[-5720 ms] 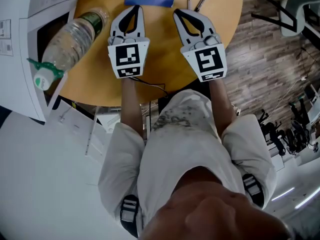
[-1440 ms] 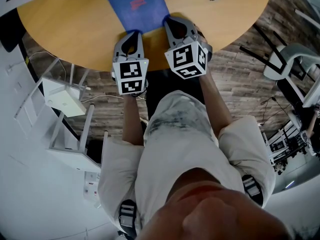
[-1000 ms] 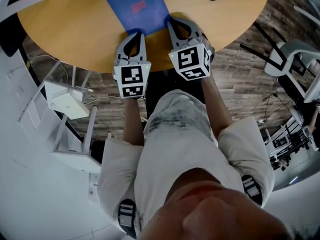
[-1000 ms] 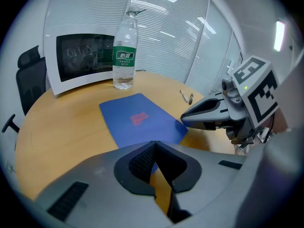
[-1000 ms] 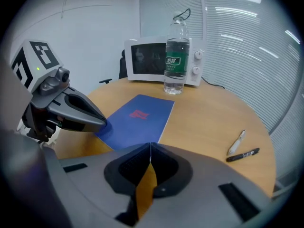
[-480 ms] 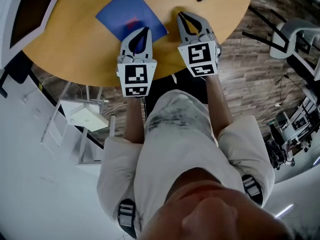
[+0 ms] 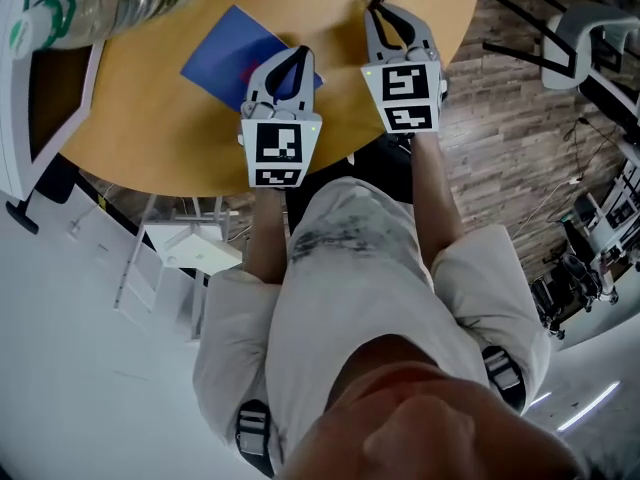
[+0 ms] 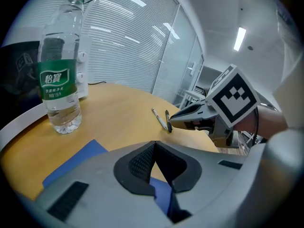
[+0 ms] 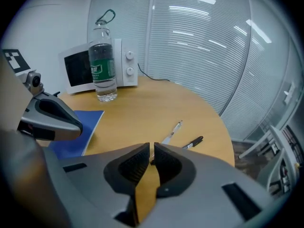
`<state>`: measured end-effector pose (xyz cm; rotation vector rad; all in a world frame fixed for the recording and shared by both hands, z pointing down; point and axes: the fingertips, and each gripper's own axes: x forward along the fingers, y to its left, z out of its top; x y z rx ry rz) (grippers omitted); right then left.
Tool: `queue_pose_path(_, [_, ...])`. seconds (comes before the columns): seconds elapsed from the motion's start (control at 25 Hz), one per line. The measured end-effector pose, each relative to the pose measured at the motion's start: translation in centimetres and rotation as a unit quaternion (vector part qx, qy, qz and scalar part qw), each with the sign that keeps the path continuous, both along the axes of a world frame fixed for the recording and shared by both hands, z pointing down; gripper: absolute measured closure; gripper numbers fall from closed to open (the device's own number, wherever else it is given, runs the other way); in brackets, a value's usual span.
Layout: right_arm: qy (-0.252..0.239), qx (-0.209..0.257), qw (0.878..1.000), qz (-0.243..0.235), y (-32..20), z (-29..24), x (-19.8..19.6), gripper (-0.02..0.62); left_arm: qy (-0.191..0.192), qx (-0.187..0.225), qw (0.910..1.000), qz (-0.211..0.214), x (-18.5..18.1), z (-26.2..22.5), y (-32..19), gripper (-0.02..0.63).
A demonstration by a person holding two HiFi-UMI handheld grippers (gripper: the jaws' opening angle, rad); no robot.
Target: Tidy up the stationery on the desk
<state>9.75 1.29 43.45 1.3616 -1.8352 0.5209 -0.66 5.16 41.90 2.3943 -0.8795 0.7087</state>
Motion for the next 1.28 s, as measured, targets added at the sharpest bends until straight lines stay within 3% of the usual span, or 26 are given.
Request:
queue_pose_path(0.12, [-0.005,-0.004,1.000,-0.001,-1.1,0.4,0.3,0.519,0.002,0.005,1.0000,0.001,0.8,0.0,-0.5,0.598])
queue_pose_path(0.2, [-0.005,-0.011,1.000,-0.004,-1.8,0.9,0.6,0.445,0.003,0.007,1.0000,-0.005,1.2,-0.2,-0.8,0.598])
queue_pose_path(0.24, [-0.004,-0.015,1.000,-0.007,-2.2,1.0,0.8,0.437,0.003,0.007,0.9999,-0.011,1.3,-0.3,-0.9,0.598])
queue_pose_path(0.8, [-0.007,-0.075,0.997,-0.027,-5.1,3.5,2.1,0.425,-0.018,-0.005,0.9952,-0.096,1.7,-0.5,-2.0,0.598])
queue_pose_path(1.28, [-0.009,-0.086,0.996,-0.017,-5.3,3.8,2.4,0.416,-0.031,0.001,0.9899,-0.138,0.6,-1.0,-2.5,0.598])
